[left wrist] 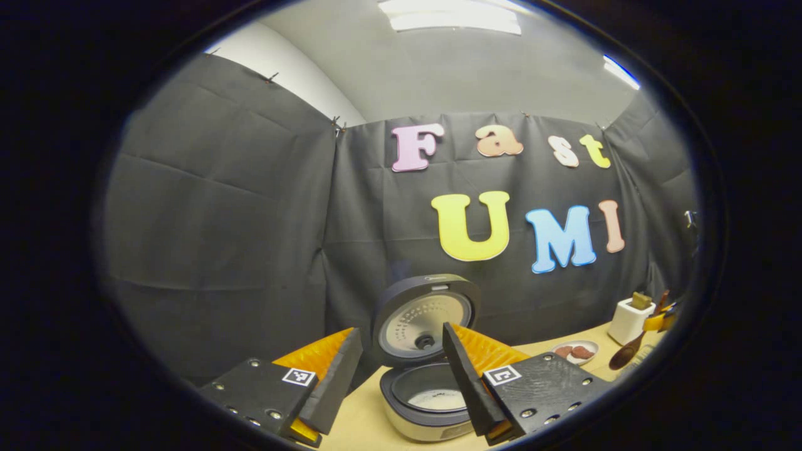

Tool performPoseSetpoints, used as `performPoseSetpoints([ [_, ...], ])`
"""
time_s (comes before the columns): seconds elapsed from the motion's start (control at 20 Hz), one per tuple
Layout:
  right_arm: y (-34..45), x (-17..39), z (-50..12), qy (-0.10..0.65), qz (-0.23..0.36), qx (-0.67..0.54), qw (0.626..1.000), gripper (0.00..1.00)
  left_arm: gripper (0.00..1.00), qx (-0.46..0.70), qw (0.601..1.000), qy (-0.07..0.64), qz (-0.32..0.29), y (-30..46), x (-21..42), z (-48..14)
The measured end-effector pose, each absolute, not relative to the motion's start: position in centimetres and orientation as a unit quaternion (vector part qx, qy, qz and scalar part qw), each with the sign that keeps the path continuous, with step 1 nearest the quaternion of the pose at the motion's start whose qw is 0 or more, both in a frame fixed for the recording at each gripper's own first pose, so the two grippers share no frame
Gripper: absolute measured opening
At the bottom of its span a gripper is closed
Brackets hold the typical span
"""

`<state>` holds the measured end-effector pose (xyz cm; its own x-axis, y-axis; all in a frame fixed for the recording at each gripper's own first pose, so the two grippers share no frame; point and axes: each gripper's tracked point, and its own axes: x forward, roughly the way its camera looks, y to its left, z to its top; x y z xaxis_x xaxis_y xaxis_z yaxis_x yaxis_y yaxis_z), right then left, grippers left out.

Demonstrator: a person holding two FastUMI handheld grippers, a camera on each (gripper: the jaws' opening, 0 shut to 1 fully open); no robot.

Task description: Close the left gripper, press the button to open the rice cooker; take a wooden spoon from the chopstick holder with the right hand, scoop a spoonful of rice and pour it into the rice cooker, then put the wooden spoon back into the chopstick holder.

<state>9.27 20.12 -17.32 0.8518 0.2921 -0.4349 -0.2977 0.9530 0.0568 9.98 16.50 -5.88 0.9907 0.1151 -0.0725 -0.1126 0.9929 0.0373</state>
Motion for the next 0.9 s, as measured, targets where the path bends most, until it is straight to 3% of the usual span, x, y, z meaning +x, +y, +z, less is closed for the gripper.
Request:
performPoseSetpoints([
  [0.35, 23.9, 8.8, -22.5, 0.259, 0.172, -0.062, 0.948, 0.11, 0.82, 0.015, 0.997, 0.052, 0.061, 19.3, 11.4, -7.9],
  [0.9, 25.9, 8.2, -27.4, 0.287, 0.166, -0.095, 0.939, 0.08, 0.81, 0.009, 0.995, 0.066, 0.072, 21.1, 11.9, -9.7],
])
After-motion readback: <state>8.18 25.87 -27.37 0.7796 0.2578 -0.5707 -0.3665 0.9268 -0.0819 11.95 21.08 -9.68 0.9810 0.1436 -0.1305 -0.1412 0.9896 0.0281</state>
